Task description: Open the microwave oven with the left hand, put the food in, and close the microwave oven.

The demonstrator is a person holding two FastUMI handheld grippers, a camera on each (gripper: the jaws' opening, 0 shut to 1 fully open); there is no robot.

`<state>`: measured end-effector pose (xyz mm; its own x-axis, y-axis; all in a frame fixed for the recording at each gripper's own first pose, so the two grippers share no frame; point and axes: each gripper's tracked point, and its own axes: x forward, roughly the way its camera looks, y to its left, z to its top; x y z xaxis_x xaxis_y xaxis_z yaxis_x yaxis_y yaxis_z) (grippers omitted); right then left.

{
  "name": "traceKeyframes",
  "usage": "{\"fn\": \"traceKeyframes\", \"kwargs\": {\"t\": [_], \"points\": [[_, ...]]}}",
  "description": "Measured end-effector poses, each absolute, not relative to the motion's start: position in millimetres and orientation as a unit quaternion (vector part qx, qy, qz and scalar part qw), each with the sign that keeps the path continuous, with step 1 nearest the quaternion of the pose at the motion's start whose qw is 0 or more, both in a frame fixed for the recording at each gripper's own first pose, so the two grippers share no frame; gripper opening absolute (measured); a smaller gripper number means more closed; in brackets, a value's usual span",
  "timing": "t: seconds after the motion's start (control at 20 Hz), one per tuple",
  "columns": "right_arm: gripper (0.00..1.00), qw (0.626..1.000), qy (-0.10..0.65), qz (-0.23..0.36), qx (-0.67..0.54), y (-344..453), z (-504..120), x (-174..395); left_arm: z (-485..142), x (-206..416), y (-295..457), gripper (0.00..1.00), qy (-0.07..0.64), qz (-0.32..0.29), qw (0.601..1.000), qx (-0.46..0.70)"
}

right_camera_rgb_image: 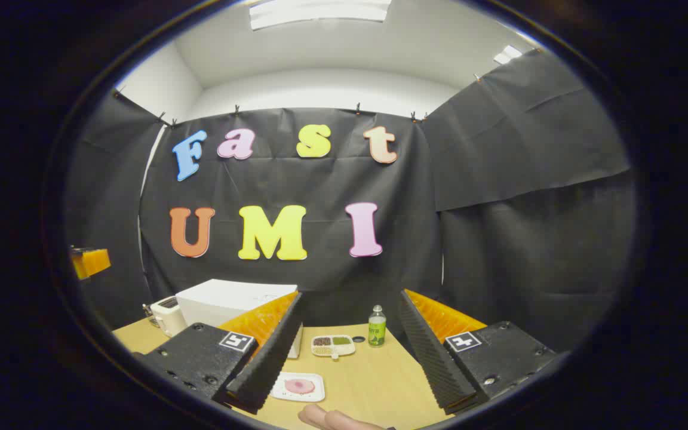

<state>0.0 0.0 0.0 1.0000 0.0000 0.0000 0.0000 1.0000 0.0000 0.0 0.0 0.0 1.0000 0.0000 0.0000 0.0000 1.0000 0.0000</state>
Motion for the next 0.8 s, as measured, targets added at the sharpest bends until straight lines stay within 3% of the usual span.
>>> {"fn": "traceKeyframes", "kwargs": {"t": [0.05,0.15,0.2,0.8], "points": [[0.94,1.0,0.0,-0.002,-0.001,-1.6,0.4,0.9,-1.1,-1.3,-0.4,0.95,0.001,-0.002,1.0,-0.001],[0.95,1.0,-0.004,-0.005,-0.003,-4.5,2.2,1.6,-1.7,-0.9,2.0,0.95,0.001,-0.002,1.0,-0.004],[1.0,1.0,-0.005,-0.007,-0.003,-5.0,2.1,0.7,-2.5,-0.1,3.0,0.95,0.001,-0.001,1.0,-0.003],[1.0,1.0,-0.023,0.007,0.007,-10.5,6.6,-15.3,-18.1,26.9,-7.1,0.95,0.011,-0.015,1.0,-0.006]]}}
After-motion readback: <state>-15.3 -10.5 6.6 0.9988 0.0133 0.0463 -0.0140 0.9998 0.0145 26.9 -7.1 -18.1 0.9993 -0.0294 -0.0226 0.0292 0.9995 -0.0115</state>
